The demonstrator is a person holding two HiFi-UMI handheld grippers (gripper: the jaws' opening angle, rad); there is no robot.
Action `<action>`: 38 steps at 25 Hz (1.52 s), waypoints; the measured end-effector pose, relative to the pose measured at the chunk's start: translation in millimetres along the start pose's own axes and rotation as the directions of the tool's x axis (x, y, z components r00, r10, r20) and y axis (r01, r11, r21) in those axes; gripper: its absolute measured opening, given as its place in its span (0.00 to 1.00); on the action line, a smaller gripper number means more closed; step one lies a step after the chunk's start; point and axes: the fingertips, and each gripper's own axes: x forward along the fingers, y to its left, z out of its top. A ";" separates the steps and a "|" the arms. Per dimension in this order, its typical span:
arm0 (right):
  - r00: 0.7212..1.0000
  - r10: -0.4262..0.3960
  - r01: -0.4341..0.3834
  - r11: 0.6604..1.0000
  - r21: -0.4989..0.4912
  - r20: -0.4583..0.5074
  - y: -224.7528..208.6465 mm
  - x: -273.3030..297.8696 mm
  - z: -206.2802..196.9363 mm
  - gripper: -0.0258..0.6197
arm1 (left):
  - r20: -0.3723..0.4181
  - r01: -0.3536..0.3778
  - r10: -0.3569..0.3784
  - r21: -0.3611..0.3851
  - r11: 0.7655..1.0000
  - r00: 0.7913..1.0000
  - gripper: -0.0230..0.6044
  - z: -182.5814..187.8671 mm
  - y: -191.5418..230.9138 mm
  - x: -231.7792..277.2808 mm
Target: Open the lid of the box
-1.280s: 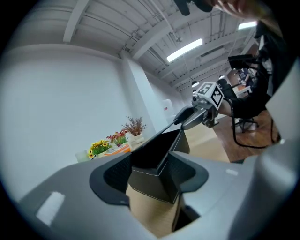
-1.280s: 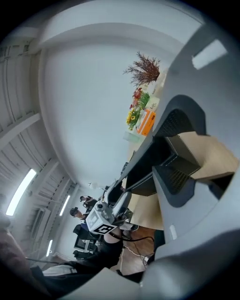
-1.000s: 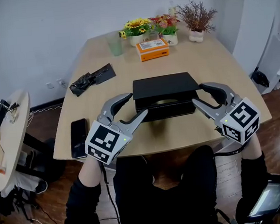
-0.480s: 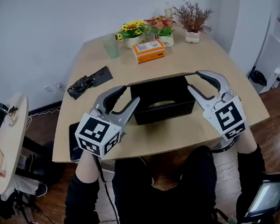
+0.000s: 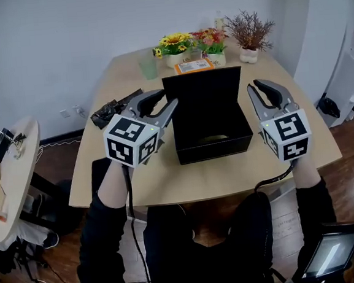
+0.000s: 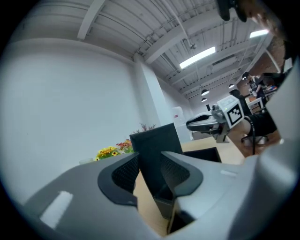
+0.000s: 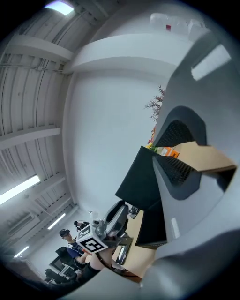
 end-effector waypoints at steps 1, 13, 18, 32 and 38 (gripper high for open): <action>1.000 0.002 -0.002 1.000 0.006 0.011 2.0 -6.1 0.6 0.13 | -0.014 0.003 -0.003 0.006 1.000 1.000 0.23 -2.3 4.6 6.6; 0.984 0.049 -0.068 0.992 0.106 0.174 15.0 -80.0 21.0 0.09 | 0.026 -0.072 0.073 -0.032 0.997 0.997 0.12 -6.4 12.5 -17.4; 0.968 0.010 -0.066 0.974 0.215 0.249 23.7 -96.1 27.4 0.06 | 0.198 -0.144 0.150 -0.045 0.989 0.969 0.14 27.3 -20.8 -84.8; 0.905 -0.127 0.037 0.974 0.222 0.406 48.9 -116.9 47.6 0.04 | 0.329 -0.366 0.344 0.005 0.931 0.879 0.14 25.1 -91.6 -128.4; 0.892 -0.095 0.017 0.984 0.178 0.441 67.0 -125.9 55.0 0.04 | 0.383 -0.405 0.377 -0.008 0.914 0.843 0.14 28.1 -95.8 -139.0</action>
